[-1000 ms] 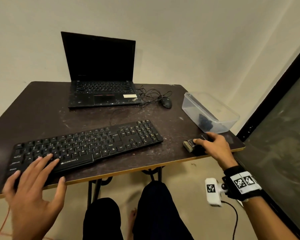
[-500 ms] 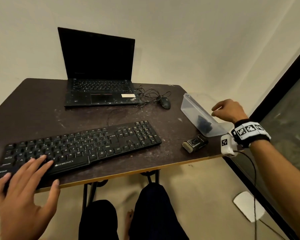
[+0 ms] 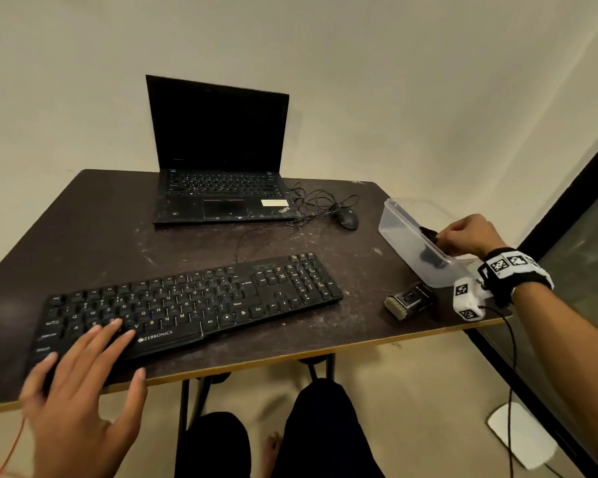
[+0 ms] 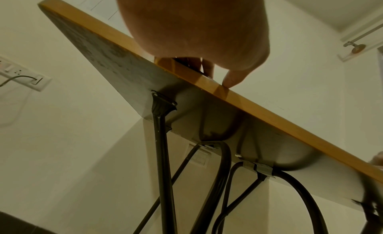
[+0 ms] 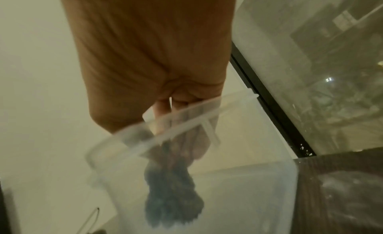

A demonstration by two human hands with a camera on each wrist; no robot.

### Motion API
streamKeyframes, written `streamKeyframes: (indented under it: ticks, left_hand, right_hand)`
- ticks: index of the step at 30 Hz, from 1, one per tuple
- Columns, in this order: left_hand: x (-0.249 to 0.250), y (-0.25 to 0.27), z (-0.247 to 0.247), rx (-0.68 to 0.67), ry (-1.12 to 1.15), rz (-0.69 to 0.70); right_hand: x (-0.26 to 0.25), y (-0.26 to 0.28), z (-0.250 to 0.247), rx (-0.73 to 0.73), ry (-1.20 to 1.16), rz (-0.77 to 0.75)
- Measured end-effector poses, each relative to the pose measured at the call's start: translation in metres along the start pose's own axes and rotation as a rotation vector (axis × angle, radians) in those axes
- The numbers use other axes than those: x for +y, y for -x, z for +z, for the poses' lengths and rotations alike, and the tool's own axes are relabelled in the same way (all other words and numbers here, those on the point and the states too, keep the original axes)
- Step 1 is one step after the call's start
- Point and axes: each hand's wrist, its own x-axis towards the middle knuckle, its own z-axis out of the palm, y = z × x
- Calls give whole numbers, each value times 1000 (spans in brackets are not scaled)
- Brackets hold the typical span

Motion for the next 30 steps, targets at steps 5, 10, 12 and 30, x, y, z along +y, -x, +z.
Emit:
streamKeyframes:
  ticks: [5, 10, 12, 30]
  left_hand:
    - [8, -3, -1, 51, -124, -4]
    - [10, -5, 1, 93, -130, 1]
    - [11, -5, 1, 101, -137, 1]
    - [-14, 0, -22, 135, 72, -290]
  right_hand:
    - [-48, 36, -22, 204, -697, -114]
    - [-136, 115, 2, -125, -1134, -187]
    - [-166, 148, 33, -302, -1082, -197]
    - [-233, 267, 188, -297, 263, -855]
